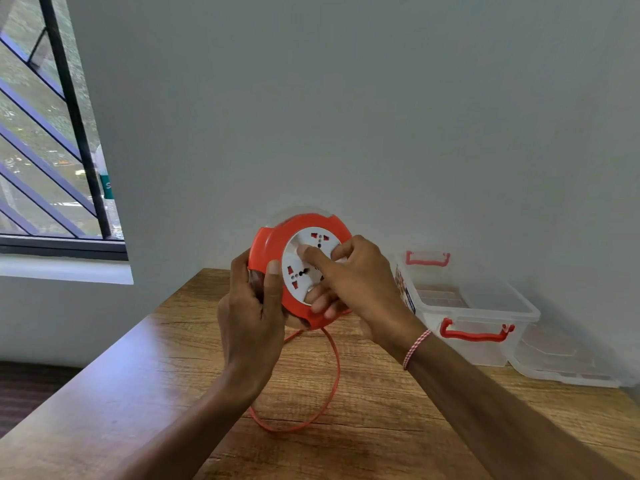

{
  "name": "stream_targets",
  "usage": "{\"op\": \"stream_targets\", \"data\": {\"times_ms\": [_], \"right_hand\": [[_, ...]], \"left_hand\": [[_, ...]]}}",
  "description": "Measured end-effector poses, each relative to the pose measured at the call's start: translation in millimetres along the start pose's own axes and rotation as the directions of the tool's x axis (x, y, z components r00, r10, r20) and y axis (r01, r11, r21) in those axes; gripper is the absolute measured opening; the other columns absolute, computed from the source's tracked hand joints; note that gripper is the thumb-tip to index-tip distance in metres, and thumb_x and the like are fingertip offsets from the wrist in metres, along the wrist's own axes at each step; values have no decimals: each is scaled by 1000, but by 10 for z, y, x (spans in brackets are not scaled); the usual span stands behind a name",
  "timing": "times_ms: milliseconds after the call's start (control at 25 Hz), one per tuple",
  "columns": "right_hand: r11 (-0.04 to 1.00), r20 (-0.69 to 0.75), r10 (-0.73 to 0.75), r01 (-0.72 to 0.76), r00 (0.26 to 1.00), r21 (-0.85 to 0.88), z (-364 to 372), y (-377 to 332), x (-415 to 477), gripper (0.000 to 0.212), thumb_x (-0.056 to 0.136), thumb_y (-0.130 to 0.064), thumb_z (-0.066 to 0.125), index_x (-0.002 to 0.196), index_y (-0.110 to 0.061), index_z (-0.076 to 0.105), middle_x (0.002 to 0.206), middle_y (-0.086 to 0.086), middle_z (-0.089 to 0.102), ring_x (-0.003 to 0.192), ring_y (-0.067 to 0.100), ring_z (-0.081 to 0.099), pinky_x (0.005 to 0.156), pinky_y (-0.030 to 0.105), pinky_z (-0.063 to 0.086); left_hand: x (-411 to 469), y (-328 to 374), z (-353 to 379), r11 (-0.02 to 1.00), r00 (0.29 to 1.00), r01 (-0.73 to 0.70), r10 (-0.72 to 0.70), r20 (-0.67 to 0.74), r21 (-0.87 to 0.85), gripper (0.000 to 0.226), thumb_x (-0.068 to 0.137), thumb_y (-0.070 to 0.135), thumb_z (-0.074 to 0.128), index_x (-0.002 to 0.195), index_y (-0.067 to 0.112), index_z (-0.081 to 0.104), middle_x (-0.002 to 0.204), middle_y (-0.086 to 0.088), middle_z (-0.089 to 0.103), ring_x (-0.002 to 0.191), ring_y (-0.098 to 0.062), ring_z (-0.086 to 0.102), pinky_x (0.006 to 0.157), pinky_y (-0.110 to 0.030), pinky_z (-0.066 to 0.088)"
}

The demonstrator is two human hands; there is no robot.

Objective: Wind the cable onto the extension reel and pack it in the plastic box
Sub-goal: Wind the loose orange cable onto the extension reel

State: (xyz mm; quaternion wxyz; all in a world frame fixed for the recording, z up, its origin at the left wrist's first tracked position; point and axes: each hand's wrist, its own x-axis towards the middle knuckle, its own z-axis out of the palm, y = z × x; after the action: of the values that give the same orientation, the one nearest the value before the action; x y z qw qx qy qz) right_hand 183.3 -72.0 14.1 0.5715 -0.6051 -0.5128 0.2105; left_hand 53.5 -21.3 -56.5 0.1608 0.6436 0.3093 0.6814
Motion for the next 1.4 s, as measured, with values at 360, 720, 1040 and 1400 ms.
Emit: {"op": "stream_targets", "data": {"times_ms": [360, 720, 1040, 1400], "right_hand": [[21, 515, -555, 630, 653, -776, -310, -64, 111, 73, 91, -67, 58, 154, -38, 36, 127, 3, 70, 85, 24, 75, 67, 31, 57], [421, 188, -649, 554, 737, -718, -127, 96, 36, 66, 80, -69, 69, 125, -22, 61, 104, 3, 77, 76, 23, 72, 62, 23, 53], [994, 103, 38, -49, 994, 97, -17, -50, -31, 50, 88, -45, 76, 124, -16, 55, 68, 6, 78, 52, 21, 75, 43, 23, 53], [-22, 521, -616, 649, 590, -761, -264, -28, 94, 68, 94, -60, 60, 153, -33, 41, 122, 7, 74, 81, 27, 76, 66, 33, 60]], "left_hand": [[128, -89, -41, 997, 998, 65, -65, 15, -40, 29, 103, 52, 42, 119, 29, 49, 72, 5, 69, 50, -10, 70, 41, -21, 54], [76, -66, -27, 998, 998, -64, 63, 24, 23, 59, 101, 70, 34, 123, 20, 56, 71, 13, 66, 67, -5, 72, 51, -19, 57], [103, -84, -54, 997, 999, -46, 47, -25, 61, 28, 105, 63, 35, 121, 42, 45, 75, 6, 67, 57, -14, 70, 47, -37, 60], [141, -99, -55, 998, 999, 47, -46, 10, -52, 29, 103, 55, 41, 122, 34, 48, 77, 7, 70, 56, -12, 72, 45, -26, 59]]}}
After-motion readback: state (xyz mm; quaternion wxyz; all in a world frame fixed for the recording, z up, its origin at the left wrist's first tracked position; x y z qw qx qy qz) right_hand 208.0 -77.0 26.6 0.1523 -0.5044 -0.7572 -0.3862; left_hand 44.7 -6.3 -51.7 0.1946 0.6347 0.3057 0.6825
